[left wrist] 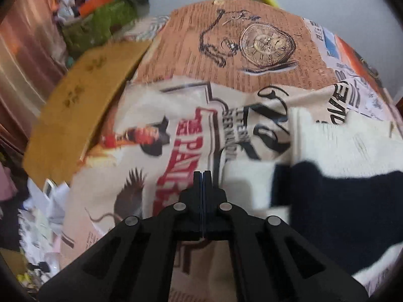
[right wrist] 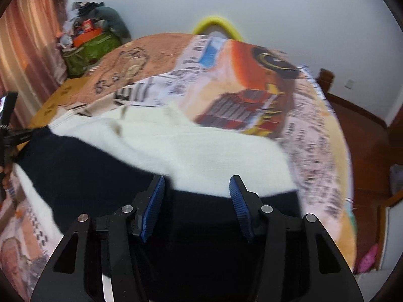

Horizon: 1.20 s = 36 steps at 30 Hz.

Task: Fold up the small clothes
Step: 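Lay the hem over the collar and open both grippers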

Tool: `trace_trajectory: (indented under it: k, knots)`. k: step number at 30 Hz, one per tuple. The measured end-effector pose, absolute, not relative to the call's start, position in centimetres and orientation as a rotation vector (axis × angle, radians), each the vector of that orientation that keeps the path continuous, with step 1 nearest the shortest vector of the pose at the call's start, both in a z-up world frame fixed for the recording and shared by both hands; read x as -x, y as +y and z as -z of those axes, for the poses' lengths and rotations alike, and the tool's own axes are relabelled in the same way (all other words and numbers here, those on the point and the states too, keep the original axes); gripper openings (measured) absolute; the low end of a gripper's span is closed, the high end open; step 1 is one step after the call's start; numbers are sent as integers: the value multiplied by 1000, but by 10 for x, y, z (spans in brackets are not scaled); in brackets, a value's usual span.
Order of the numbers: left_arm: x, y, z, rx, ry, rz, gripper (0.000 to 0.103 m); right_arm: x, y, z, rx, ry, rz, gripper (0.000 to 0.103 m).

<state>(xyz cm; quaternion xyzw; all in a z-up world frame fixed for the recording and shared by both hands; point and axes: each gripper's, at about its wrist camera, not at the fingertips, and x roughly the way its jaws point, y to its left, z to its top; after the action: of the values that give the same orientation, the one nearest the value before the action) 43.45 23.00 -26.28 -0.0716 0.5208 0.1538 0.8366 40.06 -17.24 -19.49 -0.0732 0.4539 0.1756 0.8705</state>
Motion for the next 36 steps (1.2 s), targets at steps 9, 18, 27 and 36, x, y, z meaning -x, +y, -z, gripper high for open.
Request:
trace_trajectory:
  k: [9,18,27,36]
  knots:
    - [-432,201,207,101,990,-152,23,-406,-214,167,81,917,-340,43]
    - [-495,151,242,54,1097,-115,41,-445,-194,200,88,1068,-380,21]
    - [-484,171,250,64,1015,-291,6,-431,-209,180,120,881,-337,5]
    - [-483,180,254,133,1088,-230,9,-434,-201,191,192,965,-300,7]
